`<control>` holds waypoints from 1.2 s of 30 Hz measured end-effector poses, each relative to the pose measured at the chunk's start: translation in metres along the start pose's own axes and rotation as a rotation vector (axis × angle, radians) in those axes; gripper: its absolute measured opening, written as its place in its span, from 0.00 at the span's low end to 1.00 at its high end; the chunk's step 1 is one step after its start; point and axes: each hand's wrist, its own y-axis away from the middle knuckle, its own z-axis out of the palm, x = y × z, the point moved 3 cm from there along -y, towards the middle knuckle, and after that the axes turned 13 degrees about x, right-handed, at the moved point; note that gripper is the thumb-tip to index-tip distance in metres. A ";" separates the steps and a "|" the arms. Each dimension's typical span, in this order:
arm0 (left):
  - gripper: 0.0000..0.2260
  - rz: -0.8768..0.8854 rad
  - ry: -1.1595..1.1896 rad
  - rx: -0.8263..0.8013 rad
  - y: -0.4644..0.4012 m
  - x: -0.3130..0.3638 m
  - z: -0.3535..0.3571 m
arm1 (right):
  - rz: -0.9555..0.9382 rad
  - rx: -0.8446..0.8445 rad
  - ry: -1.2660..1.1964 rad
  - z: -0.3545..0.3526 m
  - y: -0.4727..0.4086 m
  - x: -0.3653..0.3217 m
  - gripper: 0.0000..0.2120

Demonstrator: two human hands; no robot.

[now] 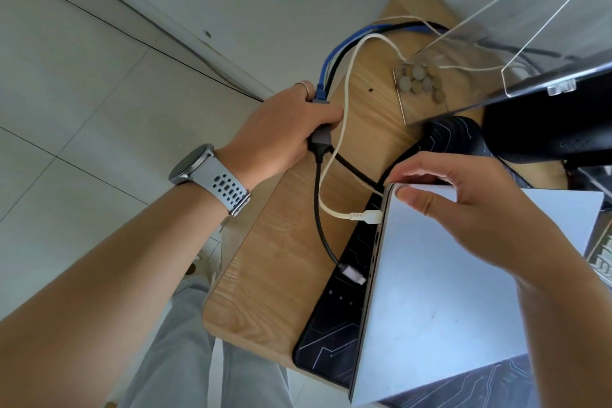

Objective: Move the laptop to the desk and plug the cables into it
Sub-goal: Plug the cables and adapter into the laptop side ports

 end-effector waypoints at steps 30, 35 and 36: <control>0.12 -0.128 0.188 0.058 -0.002 0.001 -0.001 | 0.374 -1.134 -0.147 0.022 -0.076 0.038 0.09; 0.16 -0.150 0.299 -0.033 0.007 0.003 -0.008 | 0.396 -1.060 -0.216 0.026 -0.069 0.042 0.13; 0.19 -0.186 0.348 -0.051 0.009 0.004 -0.011 | 0.390 -1.038 -0.211 0.026 -0.067 0.042 0.15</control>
